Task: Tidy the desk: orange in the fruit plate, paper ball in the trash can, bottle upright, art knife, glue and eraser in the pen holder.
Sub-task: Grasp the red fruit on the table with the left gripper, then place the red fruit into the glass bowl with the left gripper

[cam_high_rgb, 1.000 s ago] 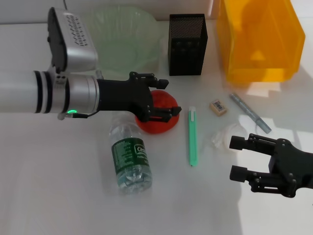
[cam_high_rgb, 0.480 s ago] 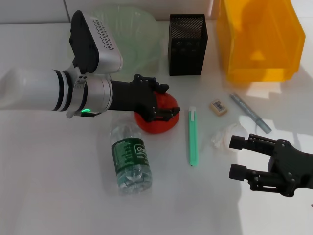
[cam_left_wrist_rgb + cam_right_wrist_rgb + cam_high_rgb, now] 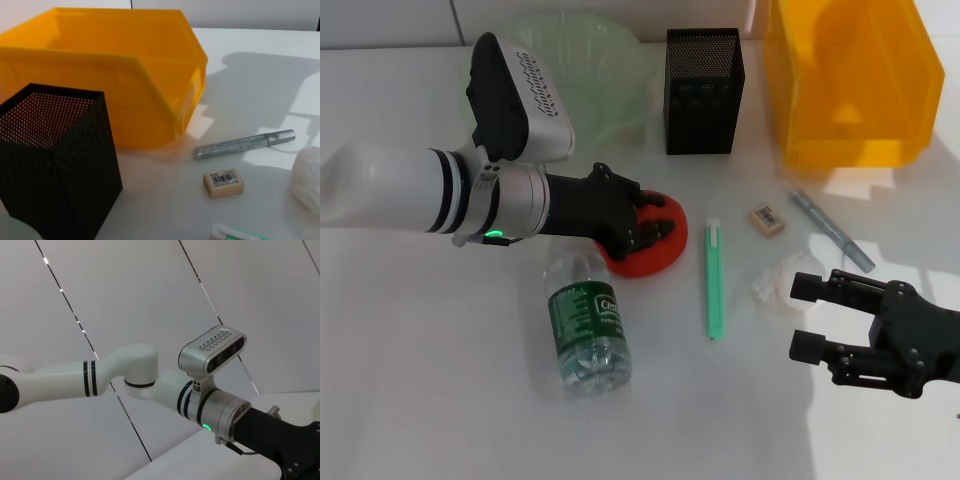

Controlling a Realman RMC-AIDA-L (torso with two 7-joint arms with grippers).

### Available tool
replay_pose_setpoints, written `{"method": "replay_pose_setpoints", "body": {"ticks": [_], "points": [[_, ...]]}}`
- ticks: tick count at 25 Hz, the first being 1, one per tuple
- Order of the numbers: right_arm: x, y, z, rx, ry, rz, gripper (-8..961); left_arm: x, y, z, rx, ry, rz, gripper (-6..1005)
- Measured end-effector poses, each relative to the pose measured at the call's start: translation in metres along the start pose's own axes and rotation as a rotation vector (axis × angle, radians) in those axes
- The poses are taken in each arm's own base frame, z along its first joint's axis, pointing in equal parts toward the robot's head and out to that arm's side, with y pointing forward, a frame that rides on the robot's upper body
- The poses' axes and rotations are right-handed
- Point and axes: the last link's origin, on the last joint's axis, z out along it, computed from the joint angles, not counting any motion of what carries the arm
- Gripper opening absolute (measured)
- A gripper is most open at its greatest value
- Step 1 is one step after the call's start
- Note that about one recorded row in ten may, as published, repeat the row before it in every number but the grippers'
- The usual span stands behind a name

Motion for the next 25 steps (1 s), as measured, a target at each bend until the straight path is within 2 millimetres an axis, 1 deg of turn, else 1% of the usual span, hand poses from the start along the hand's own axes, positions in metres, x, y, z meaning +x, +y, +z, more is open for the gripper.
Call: {"method": "replay_pose_setpoints", "body": {"ticks": [4,7,9,13,14,15,16,17,18,19,21,22,23,24,25], "points": [[0.0,0.0,0.0,0.0,0.0,0.0,802,0.004,0.0,-0.001,-0.002,0.013,0.009,222],[0.0,0.0,0.0,0.0,0.0,0.001,801,0.006,0.0,-0.002,-0.005,0.019,0.01,191],[0.0,0.0,0.0,0.0,0.0,0.001,801,0.011,0.001,-0.003,-0.016,0.033,0.008,171],[0.001,0.001,0.0,0.001,-0.001,0.003,800,0.016,0.001,-0.006,-0.02,0.06,-0.003,156],[0.001,0.001,0.0,0.001,-0.001,0.003,800,0.028,-0.002,-0.017,-0.011,0.137,-0.04,152],[0.001,0.001,0.0,0.0,-0.003,0.007,800,0.033,-0.006,-0.024,0.004,0.176,-0.061,148],[0.001,0.001,0.0,0.0,-0.003,0.007,800,0.033,-0.006,-0.024,0.004,0.176,-0.061,145],[0.002,0.001,0.0,0.0,-0.004,0.008,800,0.041,-0.014,-0.037,0.036,0.239,-0.101,141],[0.002,0.001,0.0,0.0,-0.005,0.009,800,0.044,-0.02,-0.044,0.055,0.263,-0.116,137],[0.002,0.001,0.0,-0.002,-0.006,0.01,800,0.048,-0.029,-0.055,0.093,0.302,-0.144,134],[0.002,0.001,0.001,-0.002,-0.006,0.01,799,0.05,-0.042,-0.065,0.145,0.333,-0.174,126],[0.001,0.001,0.002,-0.004,-0.008,0.01,799,0.051,-0.05,-0.069,0.184,0.348,-0.194,105],[0.001,0.001,0.004,-0.011,-0.013,0.015,799,0.05,-0.07,-0.075,0.281,0.365,-0.252,84],[0.001,0.001,0.004,-0.011,-0.013,0.015,799,0.05,-0.07,-0.075,0.281,0.365,-0.252,81],[0.002,0.002,0.007,-0.021,-0.02,0.015,799,0.045,-0.088,-0.077,0.379,0.366,-0.329,78]]}}
